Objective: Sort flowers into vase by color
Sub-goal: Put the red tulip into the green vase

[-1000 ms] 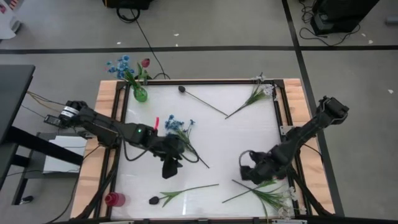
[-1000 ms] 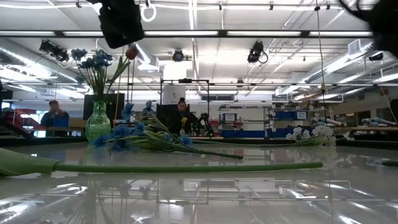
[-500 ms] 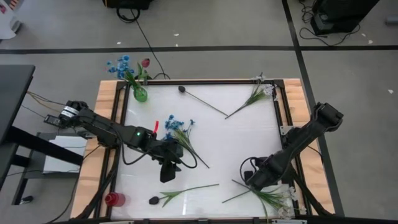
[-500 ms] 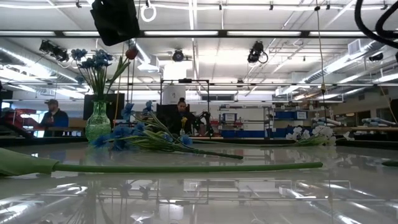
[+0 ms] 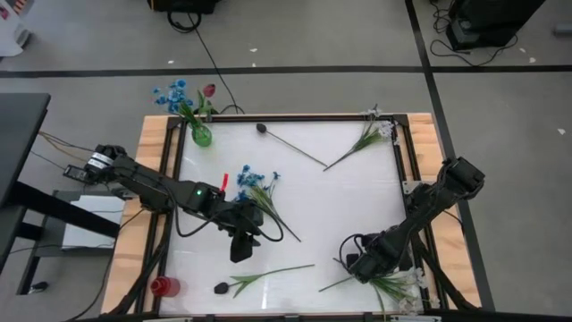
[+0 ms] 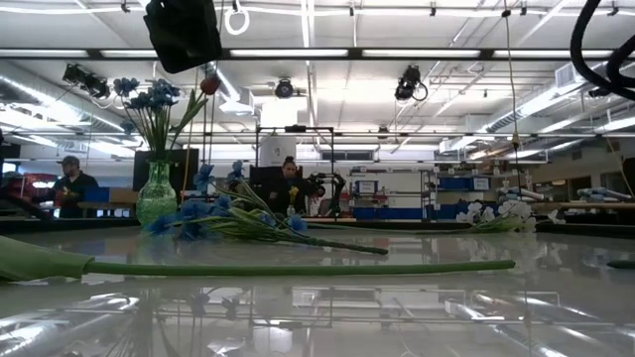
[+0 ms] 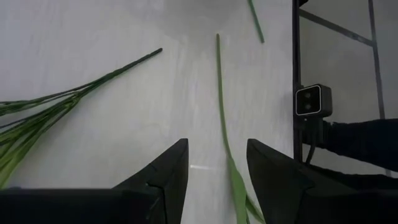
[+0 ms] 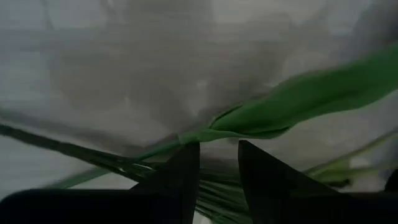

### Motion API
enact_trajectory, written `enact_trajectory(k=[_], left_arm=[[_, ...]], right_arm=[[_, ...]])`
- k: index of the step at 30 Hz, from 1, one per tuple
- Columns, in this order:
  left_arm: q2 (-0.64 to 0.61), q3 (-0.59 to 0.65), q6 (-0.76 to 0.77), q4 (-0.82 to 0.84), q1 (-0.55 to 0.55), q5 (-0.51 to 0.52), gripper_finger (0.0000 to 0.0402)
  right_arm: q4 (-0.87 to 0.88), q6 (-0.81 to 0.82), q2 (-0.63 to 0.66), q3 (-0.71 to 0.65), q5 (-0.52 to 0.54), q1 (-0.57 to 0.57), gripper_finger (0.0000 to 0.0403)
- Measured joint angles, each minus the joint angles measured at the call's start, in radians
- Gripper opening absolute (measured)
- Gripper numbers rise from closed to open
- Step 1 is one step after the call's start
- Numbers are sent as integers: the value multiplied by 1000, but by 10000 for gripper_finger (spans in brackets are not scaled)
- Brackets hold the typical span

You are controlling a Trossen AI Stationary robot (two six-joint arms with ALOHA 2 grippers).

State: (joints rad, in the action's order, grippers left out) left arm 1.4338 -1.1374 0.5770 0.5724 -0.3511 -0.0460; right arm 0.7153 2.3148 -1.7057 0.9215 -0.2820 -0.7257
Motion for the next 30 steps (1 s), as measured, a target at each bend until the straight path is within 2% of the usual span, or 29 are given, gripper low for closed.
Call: enact_trajectory(k=[4, 11, 13, 17, 18, 21, 25, 30], left_arm=[[0, 0, 5, 0, 0, 0, 167], [0, 0, -9, -4, 17, 1, 167], [0, 0, -9, -12, 26, 3, 167], [0, 0, -3, -33, 39, 4, 167], [0, 0, -2, -38, 41, 4, 167], [0, 0, -2, -61, 41, 38, 167], [0, 0, -2, -101, 41, 92, 167], [0, 0, -5, -109, 58, 101, 167]], right_arm=[[59, -118, 17, -1, 106, 13, 121], [173, -351, 129, -6, 467, 66, 119], [200, -325, 162, -6, 464, 84, 118], [241, -81, 209, -6, 280, 121, 117], [246, -15, 216, -6, 267, 126, 117], [278, 18, 227, -6, 279, 170, 117], [326, 35, 221, -6, 324, 295, 117], [248, 35, 204, -6, 345, 437, 117]])
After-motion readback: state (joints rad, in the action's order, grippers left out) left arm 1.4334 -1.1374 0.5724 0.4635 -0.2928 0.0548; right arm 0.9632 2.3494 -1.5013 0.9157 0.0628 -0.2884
